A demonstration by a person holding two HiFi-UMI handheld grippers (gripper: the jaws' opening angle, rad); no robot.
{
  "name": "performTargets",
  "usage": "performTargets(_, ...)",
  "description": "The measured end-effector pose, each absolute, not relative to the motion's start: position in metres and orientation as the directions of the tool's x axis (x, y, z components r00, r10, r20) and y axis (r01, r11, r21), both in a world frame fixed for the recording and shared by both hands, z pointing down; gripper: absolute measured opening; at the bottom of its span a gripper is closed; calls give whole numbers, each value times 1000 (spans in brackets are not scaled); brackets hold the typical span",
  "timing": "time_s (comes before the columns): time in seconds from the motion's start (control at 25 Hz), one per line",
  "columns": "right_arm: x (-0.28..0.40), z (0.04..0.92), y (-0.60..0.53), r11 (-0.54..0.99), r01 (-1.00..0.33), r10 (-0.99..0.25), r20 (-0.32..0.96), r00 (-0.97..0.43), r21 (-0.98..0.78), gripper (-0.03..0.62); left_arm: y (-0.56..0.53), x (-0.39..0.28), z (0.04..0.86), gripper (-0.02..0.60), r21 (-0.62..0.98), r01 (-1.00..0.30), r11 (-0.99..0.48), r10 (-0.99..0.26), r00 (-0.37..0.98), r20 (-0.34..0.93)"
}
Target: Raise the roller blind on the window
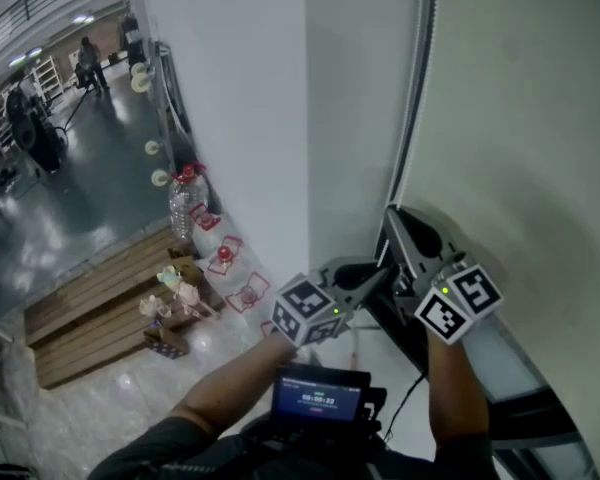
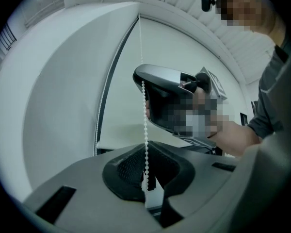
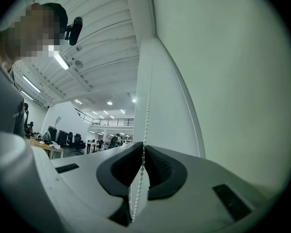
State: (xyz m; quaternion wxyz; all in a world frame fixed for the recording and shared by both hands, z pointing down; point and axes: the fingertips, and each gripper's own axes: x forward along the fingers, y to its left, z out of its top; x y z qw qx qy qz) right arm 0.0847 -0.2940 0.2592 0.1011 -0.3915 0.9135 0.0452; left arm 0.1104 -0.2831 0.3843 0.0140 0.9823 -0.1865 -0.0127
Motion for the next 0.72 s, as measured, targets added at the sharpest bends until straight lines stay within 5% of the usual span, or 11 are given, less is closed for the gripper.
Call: performTargets(0.72,87,327,-285,703,-706,-710,-145,-689,-85,15,-276,113,449,9,115,-381,-917,-374,924,78)
